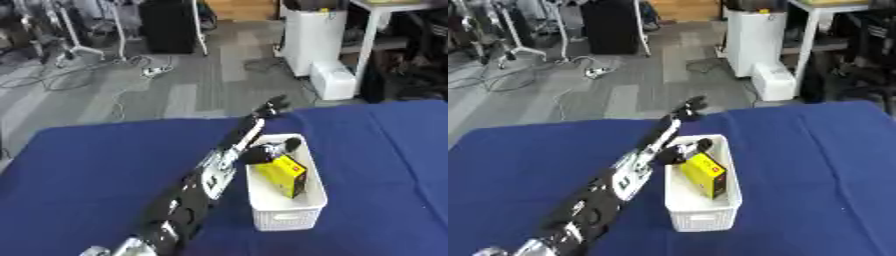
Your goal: Pick up objects on the table and place them in the box.
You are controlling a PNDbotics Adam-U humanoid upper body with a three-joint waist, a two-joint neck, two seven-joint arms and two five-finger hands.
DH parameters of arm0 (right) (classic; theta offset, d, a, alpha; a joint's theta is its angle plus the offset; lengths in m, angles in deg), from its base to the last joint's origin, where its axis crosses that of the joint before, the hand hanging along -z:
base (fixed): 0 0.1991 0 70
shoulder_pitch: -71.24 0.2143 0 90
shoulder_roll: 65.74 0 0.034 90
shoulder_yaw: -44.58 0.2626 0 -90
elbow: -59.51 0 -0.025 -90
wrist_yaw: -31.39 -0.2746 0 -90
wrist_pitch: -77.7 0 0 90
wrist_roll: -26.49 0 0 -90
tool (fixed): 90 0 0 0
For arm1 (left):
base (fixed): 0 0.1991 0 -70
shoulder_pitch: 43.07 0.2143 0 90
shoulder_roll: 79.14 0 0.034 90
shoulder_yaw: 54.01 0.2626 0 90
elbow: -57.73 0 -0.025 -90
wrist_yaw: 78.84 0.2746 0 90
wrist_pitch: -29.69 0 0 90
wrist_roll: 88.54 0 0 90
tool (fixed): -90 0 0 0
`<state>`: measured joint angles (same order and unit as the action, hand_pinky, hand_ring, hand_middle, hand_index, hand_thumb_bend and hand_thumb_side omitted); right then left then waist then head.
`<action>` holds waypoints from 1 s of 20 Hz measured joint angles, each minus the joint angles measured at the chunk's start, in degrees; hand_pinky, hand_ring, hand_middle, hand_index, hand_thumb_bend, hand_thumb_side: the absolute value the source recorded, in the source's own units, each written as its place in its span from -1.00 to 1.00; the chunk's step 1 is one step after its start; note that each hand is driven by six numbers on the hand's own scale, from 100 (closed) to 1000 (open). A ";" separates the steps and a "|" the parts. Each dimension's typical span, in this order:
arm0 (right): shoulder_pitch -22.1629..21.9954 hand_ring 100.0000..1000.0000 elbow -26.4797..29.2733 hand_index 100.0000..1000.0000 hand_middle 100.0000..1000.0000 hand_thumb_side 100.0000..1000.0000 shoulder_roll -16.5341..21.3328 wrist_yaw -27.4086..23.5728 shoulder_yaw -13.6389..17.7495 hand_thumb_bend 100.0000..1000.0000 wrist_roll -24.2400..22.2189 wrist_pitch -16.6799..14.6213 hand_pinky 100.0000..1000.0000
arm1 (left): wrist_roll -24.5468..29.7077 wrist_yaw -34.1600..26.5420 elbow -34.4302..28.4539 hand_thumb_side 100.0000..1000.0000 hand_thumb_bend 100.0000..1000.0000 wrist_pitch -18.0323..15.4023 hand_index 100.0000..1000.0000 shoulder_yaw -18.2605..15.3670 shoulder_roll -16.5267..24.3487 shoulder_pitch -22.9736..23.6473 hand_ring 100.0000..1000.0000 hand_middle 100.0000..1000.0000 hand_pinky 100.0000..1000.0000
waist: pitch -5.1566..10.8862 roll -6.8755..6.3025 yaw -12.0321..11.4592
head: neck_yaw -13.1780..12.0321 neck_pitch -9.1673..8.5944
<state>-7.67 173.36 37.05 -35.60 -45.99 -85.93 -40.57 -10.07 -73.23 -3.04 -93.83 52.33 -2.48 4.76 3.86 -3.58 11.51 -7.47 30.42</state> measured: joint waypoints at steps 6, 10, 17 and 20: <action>-1.49 -1.00 0.00 -0.80 -1.00 1.00 0.01 0.92 0.67 -1.00 0.12 -1.22 -1.00 | 6.28 -14.25 -32.51 0.43 0.24 2.27 0.75 1.18 3.48 15.17 0.58 0.88 0.62 | -0.11 0.48 -1.82 | 1.77 -3.80; -2.83 -1.00 0.00 -0.80 -1.00 1.00 0.01 1.83 0.95 -1.00 0.03 -2.21 -1.00 | 7.76 -9.36 -43.68 0.31 0.27 1.54 0.68 -1.02 3.73 20.82 0.56 0.81 0.64 | -0.09 0.99 -3.20 | 1.90 -4.89; -4.31 -1.00 0.00 -0.80 -1.00 1.00 -0.01 3.12 0.96 -1.00 -0.51 -3.69 -1.00 | 6.32 0.59 -51.91 0.25 0.28 -0.45 0.66 -2.92 0.72 22.89 0.55 0.77 0.65 | -0.03 1.77 -4.52 | 0.78 -4.71; -4.73 -1.00 0.00 -0.80 -1.00 1.00 -0.02 3.50 0.96 -1.00 -0.74 -4.22 -1.00 | 5.90 1.59 -52.61 0.24 0.28 -0.85 0.66 -2.82 -1.33 21.59 0.55 0.77 0.67 | -0.05 2.16 -4.73 | 0.15 -2.66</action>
<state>-12.40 173.36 37.03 -32.10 -45.03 -86.67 -44.78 -4.17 -71.64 -55.65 -94.68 49.51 -3.81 26.34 3.81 -1.42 6.78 -7.31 27.76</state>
